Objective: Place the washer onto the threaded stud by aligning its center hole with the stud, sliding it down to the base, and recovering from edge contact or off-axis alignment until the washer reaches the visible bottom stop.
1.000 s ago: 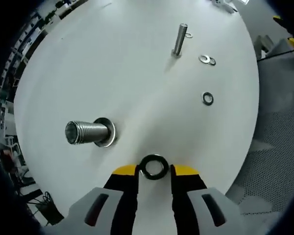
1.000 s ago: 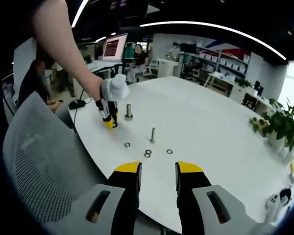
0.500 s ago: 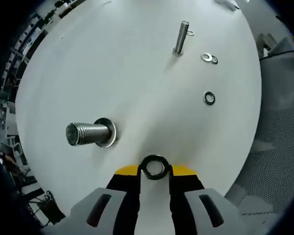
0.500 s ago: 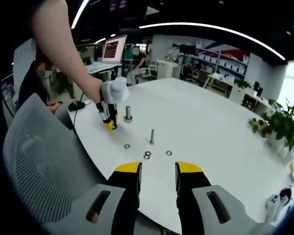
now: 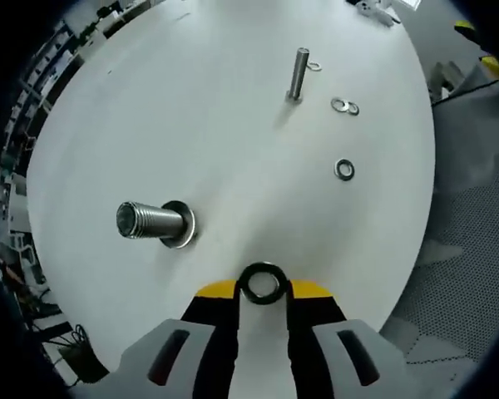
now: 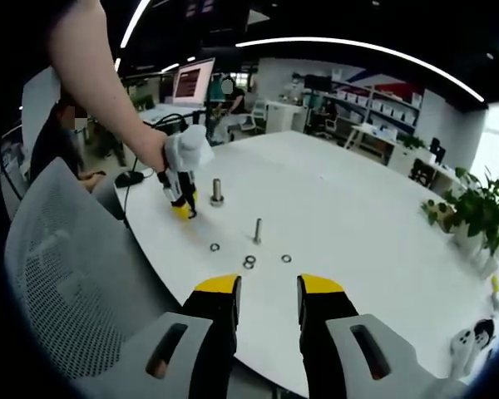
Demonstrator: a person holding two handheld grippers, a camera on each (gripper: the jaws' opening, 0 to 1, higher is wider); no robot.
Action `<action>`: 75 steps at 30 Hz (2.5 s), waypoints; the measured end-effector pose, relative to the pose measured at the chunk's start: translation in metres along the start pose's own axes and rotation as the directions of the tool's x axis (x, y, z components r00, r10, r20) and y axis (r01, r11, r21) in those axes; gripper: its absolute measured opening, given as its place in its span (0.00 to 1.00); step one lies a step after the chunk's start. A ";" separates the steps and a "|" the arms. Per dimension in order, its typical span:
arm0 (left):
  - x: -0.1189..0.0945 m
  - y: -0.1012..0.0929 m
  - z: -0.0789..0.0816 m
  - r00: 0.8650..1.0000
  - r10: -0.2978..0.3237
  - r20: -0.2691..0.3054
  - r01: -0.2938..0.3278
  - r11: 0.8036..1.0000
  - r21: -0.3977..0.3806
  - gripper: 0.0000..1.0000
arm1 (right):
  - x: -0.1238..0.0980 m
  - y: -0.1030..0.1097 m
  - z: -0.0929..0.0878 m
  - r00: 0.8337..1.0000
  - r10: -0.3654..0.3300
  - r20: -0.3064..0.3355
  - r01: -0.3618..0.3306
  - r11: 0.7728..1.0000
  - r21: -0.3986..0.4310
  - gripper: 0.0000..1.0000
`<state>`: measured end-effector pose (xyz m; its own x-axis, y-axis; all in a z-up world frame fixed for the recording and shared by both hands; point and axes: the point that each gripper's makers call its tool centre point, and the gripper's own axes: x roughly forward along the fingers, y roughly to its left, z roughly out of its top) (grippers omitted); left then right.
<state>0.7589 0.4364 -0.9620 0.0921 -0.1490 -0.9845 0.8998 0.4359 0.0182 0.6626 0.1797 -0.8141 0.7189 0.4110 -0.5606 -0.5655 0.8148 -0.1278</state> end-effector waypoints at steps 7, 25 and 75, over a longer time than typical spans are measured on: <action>-0.014 0.017 0.003 0.999 0.041 0.033 -0.041 0.999 0.003 0.19 | 0.000 0.000 0.001 1.000 0.003 0.002 -0.003 1.000 -0.001 0.29; -0.056 0.049 0.025 0.984 0.141 0.107 -0.148 0.987 0.059 0.19 | 0.000 0.000 0.002 1.000 0.003 0.008 -0.003 1.000 0.003 0.29; -0.005 0.056 0.050 0.997 0.078 0.013 -0.079 0.988 0.131 0.19 | 0.002 -0.003 -0.006 0.999 -0.015 -0.032 0.015 1.000 -0.005 0.29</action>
<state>0.8301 0.4173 -0.9478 0.1674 -0.1263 -0.9778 0.9379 0.3262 0.1185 0.6631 0.1749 -0.8200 0.7143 0.3853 -0.5842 -0.5566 0.8188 -0.1405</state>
